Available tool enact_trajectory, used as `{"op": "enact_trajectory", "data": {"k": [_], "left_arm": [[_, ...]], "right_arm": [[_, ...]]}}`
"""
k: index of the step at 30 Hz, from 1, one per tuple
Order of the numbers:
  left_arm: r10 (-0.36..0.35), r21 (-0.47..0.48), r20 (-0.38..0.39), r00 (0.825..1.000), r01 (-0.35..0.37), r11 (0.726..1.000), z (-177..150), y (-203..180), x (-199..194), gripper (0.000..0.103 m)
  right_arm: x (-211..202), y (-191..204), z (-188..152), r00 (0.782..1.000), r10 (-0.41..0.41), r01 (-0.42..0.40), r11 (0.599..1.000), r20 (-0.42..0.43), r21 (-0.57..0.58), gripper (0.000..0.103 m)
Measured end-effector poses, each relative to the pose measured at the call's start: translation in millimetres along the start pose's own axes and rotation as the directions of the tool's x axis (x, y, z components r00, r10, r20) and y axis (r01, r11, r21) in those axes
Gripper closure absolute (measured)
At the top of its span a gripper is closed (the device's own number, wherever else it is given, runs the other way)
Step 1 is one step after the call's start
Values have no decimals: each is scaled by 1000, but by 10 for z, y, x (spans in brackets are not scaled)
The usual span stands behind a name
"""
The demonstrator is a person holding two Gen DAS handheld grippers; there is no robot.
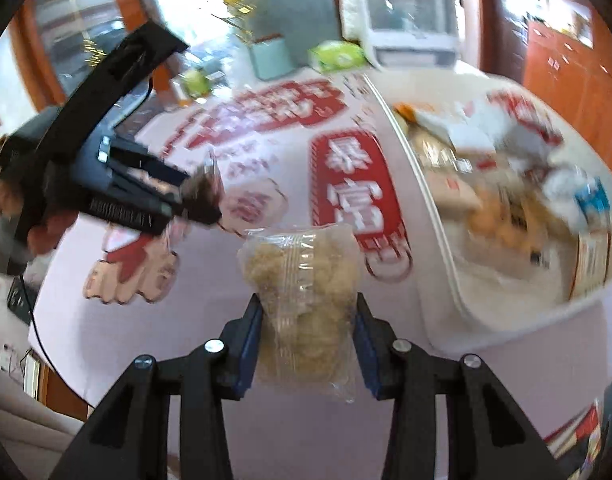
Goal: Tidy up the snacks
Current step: 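Carry both clear bags into the white tray and open both tools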
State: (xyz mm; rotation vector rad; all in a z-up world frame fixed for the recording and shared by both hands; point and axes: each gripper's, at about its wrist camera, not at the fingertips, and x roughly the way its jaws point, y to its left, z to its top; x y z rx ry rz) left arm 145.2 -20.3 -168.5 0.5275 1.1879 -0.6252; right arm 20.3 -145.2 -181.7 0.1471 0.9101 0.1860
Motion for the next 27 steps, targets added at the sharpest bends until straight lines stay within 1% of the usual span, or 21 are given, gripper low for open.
{"op": "enact_trajectory", "data": {"k": [3,6,7,9,13,14,15,17,20,23,25,26,27], "left_arm": [[21,-36,70,997,-18,999,107,-89,-313,51],[39,-69,150,988,-29,997,319,-179,-596,50],[43,-86,185,982,-27,996,406,-229,-714,50],[44,-111,227,973,-19,994,555,-284,-852,50],[55,-188,301,952,3,982,888,-425,-1097,48],[56,-202,319,946,10,979,1014,-464,-1150,48],[59,-208,326,944,11,978,1080,-491,-1175,48],[81,-221,338,938,-4,975,1284,-580,-1248,48],[112,-229,365,924,-28,973,1528,-710,-1333,48],[125,-232,380,916,-37,972,1707,-831,-1374,48],[146,-233,379,914,-59,971,1808,-897,-1346,48],[158,-233,370,915,-74,970,1876,-939,-1303,48],[161,-231,365,917,-78,970,1899,-956,-1267,48]], "right_arm": [[-216,38,155,997,27,-24,999,73,-39,61],[-423,-9,319,990,38,-32,998,133,-45,61],[-520,-39,389,987,32,-25,999,160,-47,61],[-694,-110,510,979,24,-16,999,203,-44,61],[-1066,-342,779,956,-22,21,1000,292,7,61],[-1150,-405,824,950,-37,32,999,309,21,61],[-1235,-468,878,943,-61,51,998,328,40,61],[-1381,-634,1002,927,-109,85,993,360,81,61],[-1501,-835,1156,913,-171,135,983,369,121,61],[-1574,-1040,1328,898,-225,184,973,379,142,61],[-1600,-1174,1472,878,-282,241,958,385,154,60],[-1589,-1249,1559,870,-316,275,948,378,160,60],[-1577,-1296,1610,866,-333,290,942,373,168,60]]}}
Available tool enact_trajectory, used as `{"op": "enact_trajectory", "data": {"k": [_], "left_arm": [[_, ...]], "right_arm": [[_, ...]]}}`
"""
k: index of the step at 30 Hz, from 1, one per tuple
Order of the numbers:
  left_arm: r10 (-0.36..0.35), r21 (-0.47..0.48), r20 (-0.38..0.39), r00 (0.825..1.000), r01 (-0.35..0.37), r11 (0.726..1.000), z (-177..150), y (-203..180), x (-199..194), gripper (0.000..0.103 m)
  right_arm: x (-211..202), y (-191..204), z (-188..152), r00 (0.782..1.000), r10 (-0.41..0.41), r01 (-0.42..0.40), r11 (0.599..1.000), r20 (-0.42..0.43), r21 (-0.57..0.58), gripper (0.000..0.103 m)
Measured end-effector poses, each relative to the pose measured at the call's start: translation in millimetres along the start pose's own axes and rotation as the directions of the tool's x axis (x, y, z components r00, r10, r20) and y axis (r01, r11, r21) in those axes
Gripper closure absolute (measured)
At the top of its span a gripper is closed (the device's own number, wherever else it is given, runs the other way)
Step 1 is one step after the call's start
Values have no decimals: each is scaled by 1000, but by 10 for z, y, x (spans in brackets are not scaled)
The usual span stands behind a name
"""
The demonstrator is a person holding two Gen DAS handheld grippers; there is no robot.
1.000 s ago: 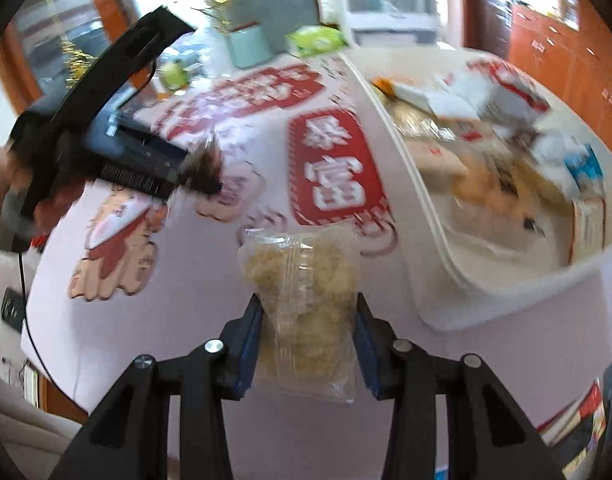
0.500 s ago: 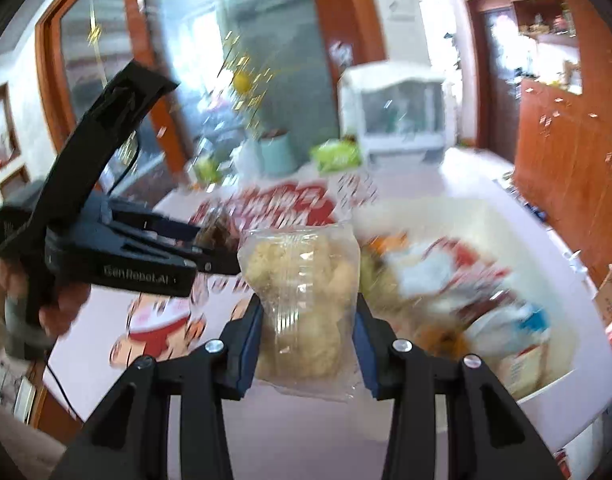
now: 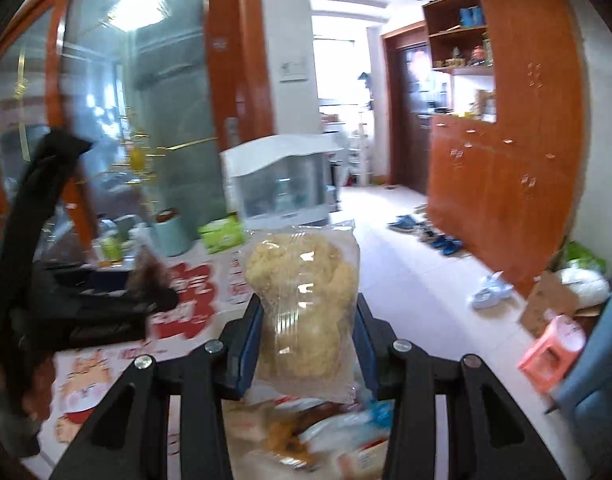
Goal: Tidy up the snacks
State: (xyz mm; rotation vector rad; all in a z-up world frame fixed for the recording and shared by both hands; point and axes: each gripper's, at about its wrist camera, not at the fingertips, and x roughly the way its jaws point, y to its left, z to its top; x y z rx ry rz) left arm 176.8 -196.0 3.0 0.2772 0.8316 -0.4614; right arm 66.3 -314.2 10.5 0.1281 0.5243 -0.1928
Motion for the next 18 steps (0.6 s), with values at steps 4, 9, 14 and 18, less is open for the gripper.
{"op": "enact_trajectory", "data": {"k": [4,9,14,18], "left_arm": [[28,11,-41,999,-27,1000,25,-129,276,45],[79,42,-49,996,-77,996,8,-229,543,1],[128,45,-81,988,-125,991,-65,-213,663,1],[131,6,-98,987,-131,991,-150,-110,652,1]], "right_arm": [[335,-145,184,998,-54,53,998,-36,-20,60],[790,-138,211,990,-88,77,992,-107,-100,56],[873,-57,148,992,-74,65,994,-104,-86,41],[769,11,93,996,-24,18,997,-80,-70,35]]}}
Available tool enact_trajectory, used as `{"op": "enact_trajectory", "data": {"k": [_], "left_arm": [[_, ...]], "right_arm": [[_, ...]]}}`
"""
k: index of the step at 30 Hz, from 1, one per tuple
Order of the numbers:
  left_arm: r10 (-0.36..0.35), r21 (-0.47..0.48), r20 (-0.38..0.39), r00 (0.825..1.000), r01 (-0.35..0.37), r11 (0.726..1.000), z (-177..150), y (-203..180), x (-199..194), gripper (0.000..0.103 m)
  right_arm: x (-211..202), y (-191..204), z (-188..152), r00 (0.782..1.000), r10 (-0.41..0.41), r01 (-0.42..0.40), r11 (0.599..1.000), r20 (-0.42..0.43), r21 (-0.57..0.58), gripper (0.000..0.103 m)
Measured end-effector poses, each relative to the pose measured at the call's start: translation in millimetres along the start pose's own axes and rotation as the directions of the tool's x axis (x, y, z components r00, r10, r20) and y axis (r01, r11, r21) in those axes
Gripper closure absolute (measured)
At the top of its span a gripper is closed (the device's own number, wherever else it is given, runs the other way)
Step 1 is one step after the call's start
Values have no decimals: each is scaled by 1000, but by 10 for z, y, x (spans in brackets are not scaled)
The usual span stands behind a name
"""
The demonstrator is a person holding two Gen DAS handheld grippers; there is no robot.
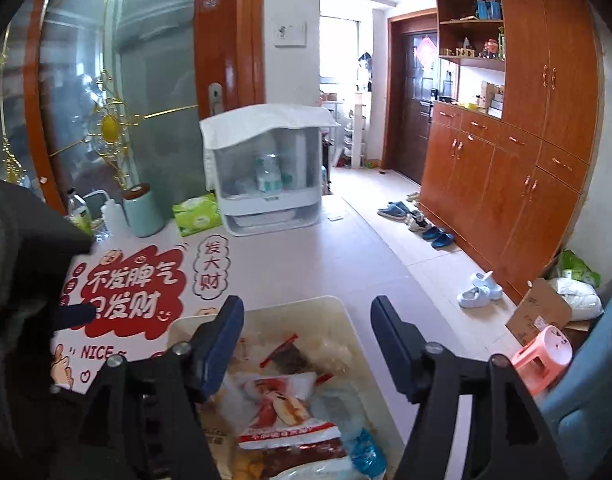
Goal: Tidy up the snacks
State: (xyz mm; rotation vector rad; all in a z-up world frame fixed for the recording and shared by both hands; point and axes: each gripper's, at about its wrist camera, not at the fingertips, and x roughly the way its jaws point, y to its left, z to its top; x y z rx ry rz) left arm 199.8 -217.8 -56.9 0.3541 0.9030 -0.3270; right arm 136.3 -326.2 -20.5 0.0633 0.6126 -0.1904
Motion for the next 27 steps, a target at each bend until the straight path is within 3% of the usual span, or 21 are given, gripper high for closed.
{"op": "enact_trajectory", "data": {"k": [20,27], "left_arm": [[67,-147,12,998,-64,987,-858,456,-573,1],[82,-119,-3,997,-82,989,-1208,429,-749,1]], "right_arm": [[-160,248,-293,996,63,-65,998,-62,-19,35],[-303,379,-497,988,121,-123,992,-94,-18,35]]}}
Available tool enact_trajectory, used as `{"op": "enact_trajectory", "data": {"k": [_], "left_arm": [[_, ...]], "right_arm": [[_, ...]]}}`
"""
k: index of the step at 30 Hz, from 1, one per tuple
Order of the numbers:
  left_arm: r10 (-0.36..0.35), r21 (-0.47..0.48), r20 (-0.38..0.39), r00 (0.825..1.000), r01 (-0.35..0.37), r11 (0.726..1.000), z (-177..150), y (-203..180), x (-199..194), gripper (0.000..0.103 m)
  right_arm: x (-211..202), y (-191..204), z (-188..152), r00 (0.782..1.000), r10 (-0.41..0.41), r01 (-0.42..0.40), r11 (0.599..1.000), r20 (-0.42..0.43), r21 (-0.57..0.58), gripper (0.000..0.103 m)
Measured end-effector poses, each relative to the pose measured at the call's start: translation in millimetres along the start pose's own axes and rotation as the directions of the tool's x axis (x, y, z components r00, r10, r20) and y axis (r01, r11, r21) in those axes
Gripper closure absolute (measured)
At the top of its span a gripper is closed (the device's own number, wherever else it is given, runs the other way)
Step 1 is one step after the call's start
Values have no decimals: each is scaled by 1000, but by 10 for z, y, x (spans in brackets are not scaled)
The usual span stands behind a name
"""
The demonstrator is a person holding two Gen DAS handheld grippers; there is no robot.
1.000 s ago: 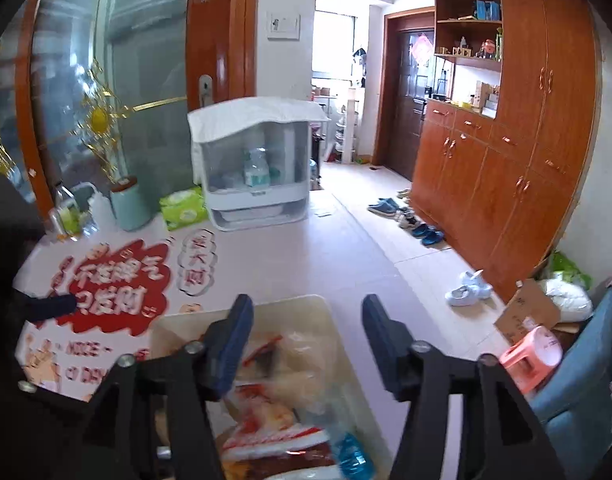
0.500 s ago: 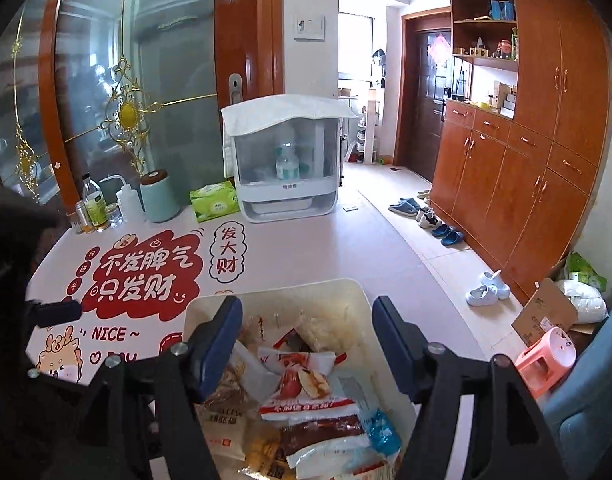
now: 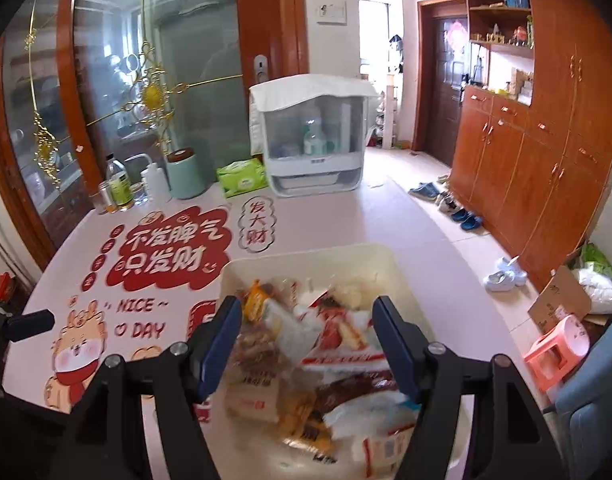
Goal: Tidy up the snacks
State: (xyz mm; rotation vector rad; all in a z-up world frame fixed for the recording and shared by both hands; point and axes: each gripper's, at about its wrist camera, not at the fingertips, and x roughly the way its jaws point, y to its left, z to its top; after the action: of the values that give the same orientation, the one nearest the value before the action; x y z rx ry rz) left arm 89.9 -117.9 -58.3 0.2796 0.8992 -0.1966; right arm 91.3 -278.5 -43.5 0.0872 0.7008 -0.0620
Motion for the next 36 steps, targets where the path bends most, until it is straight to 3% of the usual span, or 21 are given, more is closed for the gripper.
{"op": "enact_trajectory", "data": {"k": [7,13,22,28,36], "left_arm": [[-14,-34,10,1000,14,999,-240,86,-209,1],[43,-69,70,997,-38,997,-302,184,-431,1],[135,-148,124,983,-116,982,-285,327,-693,1],[76,-209,92,993,-55,976,-270,369,-727,1],[118,-252,88,989,-92,963,-347,393,-756,1]], "right_arm": [[-167,77,-160,996,79,-79,997,-40,22,35],[-262,217,-296,985,131,-130,991,-108,16,34],[-440,376,-362,983,123,-130,990,-134,-45,34],[-559,390,-323,984,126,-135,989,-129,-63,34],[-619,384,-285,984,123,-132,989,-131,-60,34]]}}
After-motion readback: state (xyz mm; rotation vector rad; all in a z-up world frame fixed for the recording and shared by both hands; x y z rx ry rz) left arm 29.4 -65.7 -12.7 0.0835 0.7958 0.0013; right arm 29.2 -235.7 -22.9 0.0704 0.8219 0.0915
